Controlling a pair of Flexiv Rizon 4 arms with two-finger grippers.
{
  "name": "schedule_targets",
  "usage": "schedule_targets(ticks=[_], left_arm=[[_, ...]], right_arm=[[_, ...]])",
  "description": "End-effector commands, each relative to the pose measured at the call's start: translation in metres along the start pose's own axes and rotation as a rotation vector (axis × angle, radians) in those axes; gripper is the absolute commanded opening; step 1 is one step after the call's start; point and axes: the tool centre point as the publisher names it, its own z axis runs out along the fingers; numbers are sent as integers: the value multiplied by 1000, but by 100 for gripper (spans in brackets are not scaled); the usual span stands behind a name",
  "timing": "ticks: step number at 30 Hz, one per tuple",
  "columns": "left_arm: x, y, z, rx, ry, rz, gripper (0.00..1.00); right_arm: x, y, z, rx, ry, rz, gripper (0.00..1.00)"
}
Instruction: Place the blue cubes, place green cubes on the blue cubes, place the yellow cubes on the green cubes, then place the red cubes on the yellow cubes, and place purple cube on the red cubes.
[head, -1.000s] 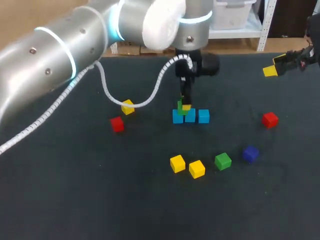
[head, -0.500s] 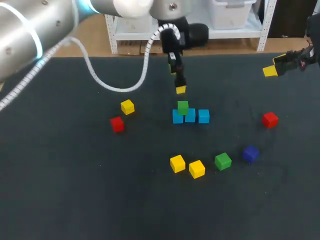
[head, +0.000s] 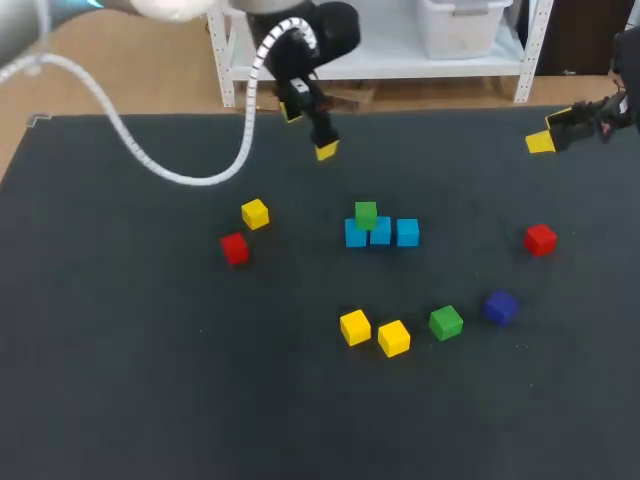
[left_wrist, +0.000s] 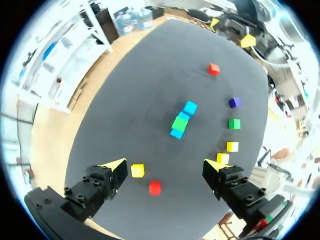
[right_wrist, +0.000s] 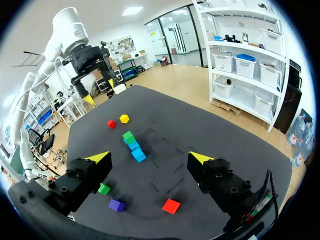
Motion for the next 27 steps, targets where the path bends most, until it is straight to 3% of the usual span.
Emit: schedule_targets(ticks=[1, 7, 18, 27], left_arm=[[49, -1, -8, -161, -310, -92, 100], [79, 4, -9, -240, -400, -266, 100], [122, 15, 3, -290, -551, -530, 100], [139, 20, 15, -333, -619, -601, 100]], right_arm=[[0, 0, 0, -1, -2, -2, 100], [0, 0, 0, -1, -2, -2, 100], [0, 0, 0, -1, -2, -2, 100], [0, 0, 0, -1, -2, -2, 100]])
